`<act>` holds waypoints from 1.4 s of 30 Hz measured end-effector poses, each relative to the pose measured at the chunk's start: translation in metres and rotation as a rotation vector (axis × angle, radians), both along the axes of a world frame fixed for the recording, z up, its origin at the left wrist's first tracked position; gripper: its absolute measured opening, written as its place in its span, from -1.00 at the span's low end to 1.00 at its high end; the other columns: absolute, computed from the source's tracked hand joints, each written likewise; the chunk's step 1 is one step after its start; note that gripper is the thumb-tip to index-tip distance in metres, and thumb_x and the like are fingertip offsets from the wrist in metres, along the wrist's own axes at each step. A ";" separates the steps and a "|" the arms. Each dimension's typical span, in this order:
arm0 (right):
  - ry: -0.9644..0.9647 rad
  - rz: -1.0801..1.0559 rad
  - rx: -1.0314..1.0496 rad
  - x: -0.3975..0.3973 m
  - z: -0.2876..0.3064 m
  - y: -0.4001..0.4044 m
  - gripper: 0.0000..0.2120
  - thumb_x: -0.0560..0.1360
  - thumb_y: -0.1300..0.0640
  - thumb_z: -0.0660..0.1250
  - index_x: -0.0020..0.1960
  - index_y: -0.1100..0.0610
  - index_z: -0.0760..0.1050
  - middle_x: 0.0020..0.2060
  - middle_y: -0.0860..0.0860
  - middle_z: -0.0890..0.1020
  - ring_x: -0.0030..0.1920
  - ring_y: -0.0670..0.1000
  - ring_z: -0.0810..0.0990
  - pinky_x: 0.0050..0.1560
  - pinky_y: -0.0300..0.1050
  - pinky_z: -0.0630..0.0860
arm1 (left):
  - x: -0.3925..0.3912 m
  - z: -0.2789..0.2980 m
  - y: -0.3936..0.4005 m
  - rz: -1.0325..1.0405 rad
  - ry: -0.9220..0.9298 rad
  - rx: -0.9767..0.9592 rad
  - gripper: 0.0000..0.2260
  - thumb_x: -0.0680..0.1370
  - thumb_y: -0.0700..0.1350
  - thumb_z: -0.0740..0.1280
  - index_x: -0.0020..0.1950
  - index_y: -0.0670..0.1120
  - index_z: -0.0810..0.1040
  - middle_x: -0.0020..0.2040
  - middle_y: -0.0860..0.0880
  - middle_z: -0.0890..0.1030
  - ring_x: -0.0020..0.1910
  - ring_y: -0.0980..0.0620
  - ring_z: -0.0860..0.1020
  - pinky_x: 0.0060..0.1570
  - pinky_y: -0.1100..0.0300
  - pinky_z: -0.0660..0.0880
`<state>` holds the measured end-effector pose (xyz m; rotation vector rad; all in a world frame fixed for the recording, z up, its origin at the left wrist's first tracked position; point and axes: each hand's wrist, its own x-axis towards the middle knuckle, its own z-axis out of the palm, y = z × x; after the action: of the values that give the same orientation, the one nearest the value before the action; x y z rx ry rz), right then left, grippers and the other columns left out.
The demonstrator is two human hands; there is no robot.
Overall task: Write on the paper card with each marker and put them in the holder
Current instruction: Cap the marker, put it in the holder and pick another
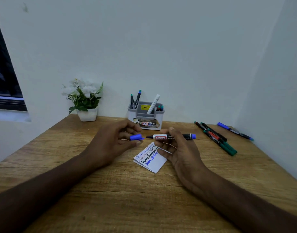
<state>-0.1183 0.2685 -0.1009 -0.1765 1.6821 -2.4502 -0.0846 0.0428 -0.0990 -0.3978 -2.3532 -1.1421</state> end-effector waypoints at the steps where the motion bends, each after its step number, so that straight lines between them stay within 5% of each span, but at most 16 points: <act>1: -0.001 -0.001 0.000 0.000 0.000 0.000 -0.77 0.66 0.00 0.37 0.02 0.13 0.71 -0.05 0.12 0.82 -0.05 0.06 0.79 0.24 0.10 0.65 | 0.000 0.000 0.001 0.002 0.002 -0.001 -0.68 0.42 -0.10 0.64 0.11 0.12 0.66 -0.01 0.20 0.71 -0.06 0.17 0.72 -0.10 0.37 0.62; 9: 0.009 0.043 -0.004 0.001 -0.002 -0.002 -0.76 0.65 0.04 0.39 0.00 0.20 0.71 -0.04 0.20 0.81 -0.10 0.06 0.80 0.04 -0.13 0.72 | 0.003 0.001 0.004 -0.009 -0.048 -0.035 -0.74 0.44 -0.06 0.62 0.08 0.14 0.71 0.00 0.23 0.73 0.02 0.25 0.69 -0.05 0.28 0.67; 15: 0.106 0.088 0.092 -0.001 -0.009 0.000 -0.76 0.37 -0.01 0.58 -0.09 0.16 0.77 -0.09 0.18 0.81 -0.07 0.08 0.80 0.06 -0.12 0.73 | 0.005 0.003 0.005 0.035 0.072 -0.203 -0.72 0.45 -0.04 0.61 0.14 0.13 0.74 0.00 0.22 0.73 -0.03 0.23 0.67 -0.03 0.27 0.65; 18: 0.163 0.103 0.191 -0.003 -0.013 0.001 -0.79 0.50 0.03 0.57 -0.01 0.18 0.76 -0.09 0.15 0.82 -0.04 0.07 0.82 0.03 -0.16 0.72 | 0.005 0.007 0.005 -0.004 0.091 -0.324 -0.80 0.46 -0.03 0.60 0.07 0.09 0.74 -0.06 0.18 0.72 -0.09 0.20 0.66 -0.07 0.22 0.63; 23: 0.211 0.040 0.275 -0.003 -0.013 -0.002 -0.76 0.58 -0.01 0.51 -0.03 0.18 0.76 -0.12 0.12 0.82 -0.08 0.08 0.81 0.04 -0.06 0.71 | 0.009 0.011 0.017 0.009 0.186 -0.429 -0.86 0.47 0.04 0.58 -0.04 0.04 0.73 -0.18 0.18 0.68 -0.25 0.32 0.57 -0.21 0.47 0.46; 26: 0.181 0.027 0.279 -0.001 -0.010 -0.003 -0.71 0.58 -0.04 0.49 -0.03 0.20 0.76 -0.14 0.13 0.82 -0.13 0.05 0.81 -0.07 -0.17 0.70 | 0.011 0.012 0.025 0.062 0.222 -0.465 -0.84 0.47 0.03 0.59 -0.05 -0.01 0.72 -0.17 0.09 0.72 -0.25 0.23 0.58 -0.22 0.31 0.53; 30: 0.150 -0.011 0.283 0.001 -0.010 -0.002 -0.70 0.55 -0.04 0.53 -0.01 0.23 0.76 -0.14 0.14 0.82 -0.05 0.14 0.81 0.15 0.13 0.71 | 0.014 0.016 0.033 0.118 0.164 -0.483 -0.83 0.52 0.05 0.54 0.06 0.03 0.72 -0.07 0.08 0.73 -0.12 0.14 0.63 -0.11 0.10 0.61; 36: 0.233 -0.005 0.435 0.004 -0.007 -0.003 -0.64 0.44 -0.15 0.61 0.11 0.04 0.74 -0.07 -0.06 0.82 0.00 -0.08 0.79 0.11 -0.08 0.67 | 0.014 0.017 0.036 0.323 0.272 -0.744 -0.73 0.56 0.28 0.36 0.15 0.22 0.70 -0.03 0.17 0.72 -0.10 0.16 0.64 -0.37 0.34 0.24; 40: 0.421 0.141 0.647 0.004 -0.001 0.006 -0.65 0.50 0.06 0.59 0.22 -0.08 0.59 0.05 -0.11 0.77 0.06 -0.14 0.74 0.06 -0.23 0.67 | -0.003 0.030 0.019 0.380 0.202 -0.456 -0.76 0.57 0.18 0.43 0.17 0.15 0.74 -0.06 0.13 0.72 -0.13 0.15 0.62 -0.18 0.12 0.56; 42: 0.655 0.198 0.899 0.004 0.001 0.015 -0.69 0.48 0.15 0.52 0.17 -0.10 0.60 0.12 -0.18 0.70 0.14 -0.20 0.66 0.12 -0.33 0.61 | -0.018 0.038 0.008 0.391 0.167 -0.253 -0.81 0.56 0.12 0.48 0.12 0.10 0.76 -0.14 0.15 0.72 -0.16 0.22 0.65 -0.12 0.30 0.56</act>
<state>-0.1143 0.2830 -0.1004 -1.0146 2.6602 -1.3436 -0.1027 0.0511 -0.0613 -0.1014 -2.2973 -0.6109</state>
